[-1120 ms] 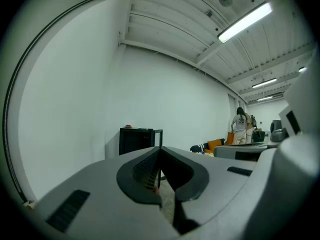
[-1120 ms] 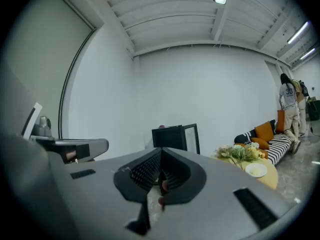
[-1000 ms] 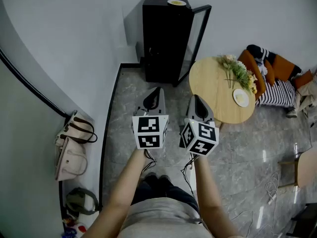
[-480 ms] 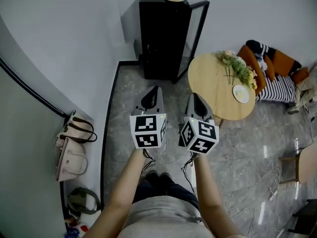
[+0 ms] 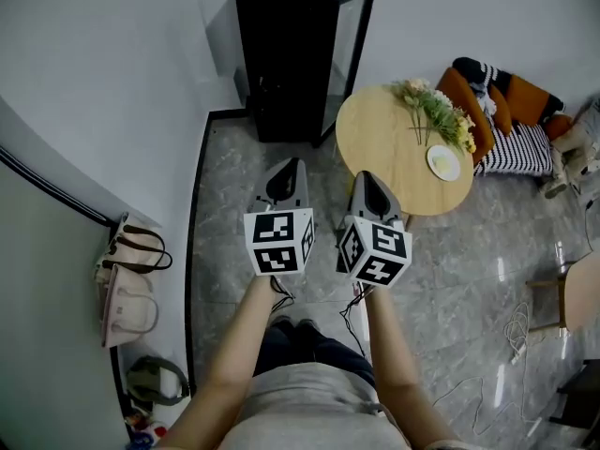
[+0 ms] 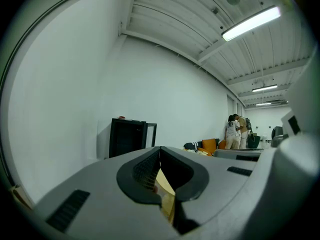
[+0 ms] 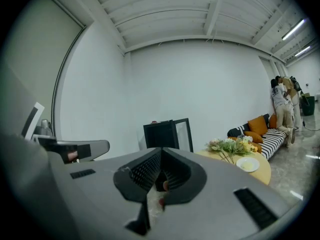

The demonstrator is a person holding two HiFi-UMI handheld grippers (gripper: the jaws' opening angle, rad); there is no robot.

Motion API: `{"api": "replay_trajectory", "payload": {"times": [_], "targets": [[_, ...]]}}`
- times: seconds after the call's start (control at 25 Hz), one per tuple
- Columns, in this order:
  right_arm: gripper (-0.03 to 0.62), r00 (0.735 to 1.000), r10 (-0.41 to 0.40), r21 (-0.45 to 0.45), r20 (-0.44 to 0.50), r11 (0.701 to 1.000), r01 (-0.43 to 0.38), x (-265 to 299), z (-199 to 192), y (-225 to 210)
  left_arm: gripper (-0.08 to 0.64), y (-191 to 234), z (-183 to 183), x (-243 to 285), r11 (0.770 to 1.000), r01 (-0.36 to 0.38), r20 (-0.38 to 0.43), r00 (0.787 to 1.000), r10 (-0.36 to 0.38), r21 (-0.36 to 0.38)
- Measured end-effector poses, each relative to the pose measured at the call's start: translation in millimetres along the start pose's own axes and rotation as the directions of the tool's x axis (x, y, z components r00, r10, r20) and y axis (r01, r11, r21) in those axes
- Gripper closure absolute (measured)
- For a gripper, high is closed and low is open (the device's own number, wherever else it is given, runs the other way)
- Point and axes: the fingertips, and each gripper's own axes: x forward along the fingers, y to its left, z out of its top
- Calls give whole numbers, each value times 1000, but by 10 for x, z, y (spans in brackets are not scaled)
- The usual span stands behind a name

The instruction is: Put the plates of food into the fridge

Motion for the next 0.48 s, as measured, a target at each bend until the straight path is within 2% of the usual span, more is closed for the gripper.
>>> {"api": "replay_trajectory", "payload": {"times": [0.24, 0.48], "targets": [[577, 999, -42, 13, -22, 999, 43, -29, -101, -424, 551, -319, -132, 193, 999, 35, -25, 999, -36, -6], [577, 994, -90, 49, -64, 994, 93, 65, -283, -787, 551, -519, -330, 493, 997, 76, -75, 994, -75, 22]]}}
